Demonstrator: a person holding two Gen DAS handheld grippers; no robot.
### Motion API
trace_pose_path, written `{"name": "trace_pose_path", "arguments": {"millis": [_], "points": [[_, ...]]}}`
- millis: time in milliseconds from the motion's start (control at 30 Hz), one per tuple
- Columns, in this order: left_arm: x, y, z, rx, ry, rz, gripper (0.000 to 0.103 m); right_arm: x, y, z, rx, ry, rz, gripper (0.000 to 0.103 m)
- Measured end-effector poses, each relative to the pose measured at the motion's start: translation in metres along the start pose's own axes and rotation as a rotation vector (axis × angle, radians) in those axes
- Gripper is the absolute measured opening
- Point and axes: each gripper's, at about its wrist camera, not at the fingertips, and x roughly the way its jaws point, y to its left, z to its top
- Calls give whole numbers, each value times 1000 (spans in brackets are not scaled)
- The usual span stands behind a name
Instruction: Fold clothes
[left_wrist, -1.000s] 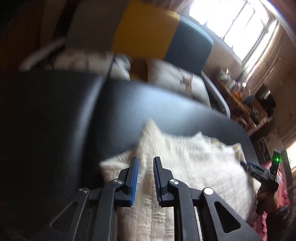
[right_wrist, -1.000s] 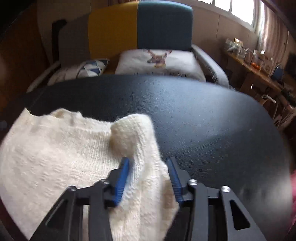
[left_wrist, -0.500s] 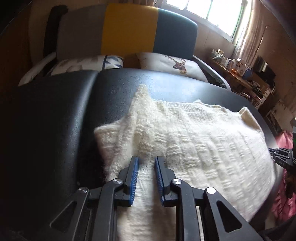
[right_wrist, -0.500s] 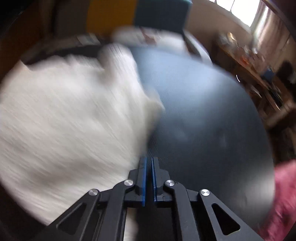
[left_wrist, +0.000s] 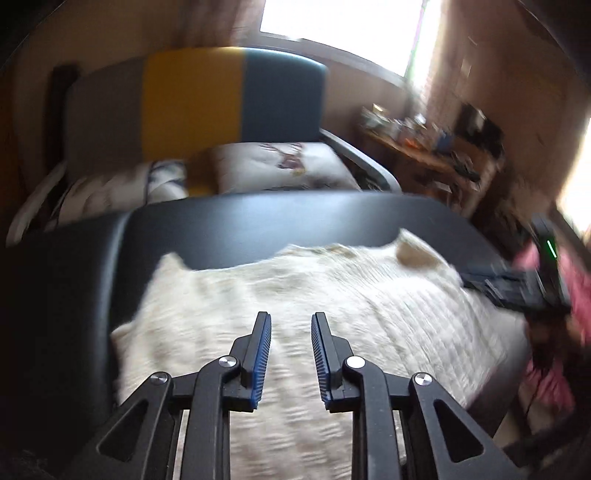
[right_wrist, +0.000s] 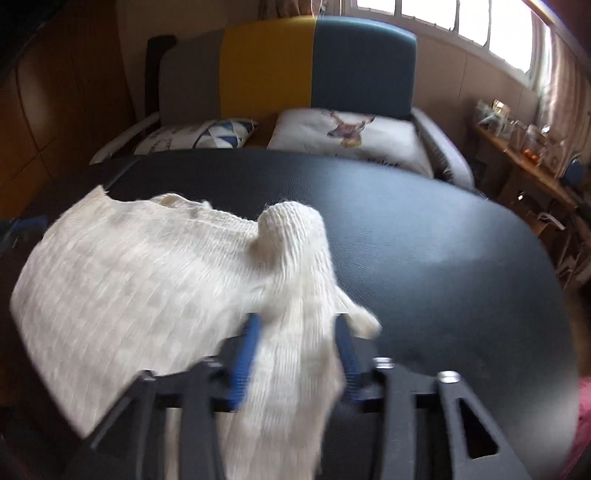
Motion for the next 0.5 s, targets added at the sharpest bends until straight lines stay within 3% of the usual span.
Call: {"name": "trace_pose_path", "arguments": {"millis": [33, 67, 100, 133, 200, 267, 500], "points": [[7, -4, -1, 19, 15, -1, 22, 9, 3, 4, -9, 16, -2, 44], [15, -4, -6, 21, 42, 12, 22, 15, 7, 5, -43, 36, -41, 18], [23, -4, -11, 20, 72, 30, 22, 17, 11, 5, -86, 51, -97, 5], [29, 0, -17, 13, 101, 60, 22, 17, 9, 2, -105, 50, -141, 6], [38, 20, -31, -67, 108, 41, 24, 22, -12, -9, -45, 67, -188, 6], [43, 35, -38, -135, 108, 11, 24, 18, -31, -16, 91, 15, -102, 6], [28, 33, -35, -156, 67, -29, 24, -15, -7, -5, 84, -94, -73, 20]]}}
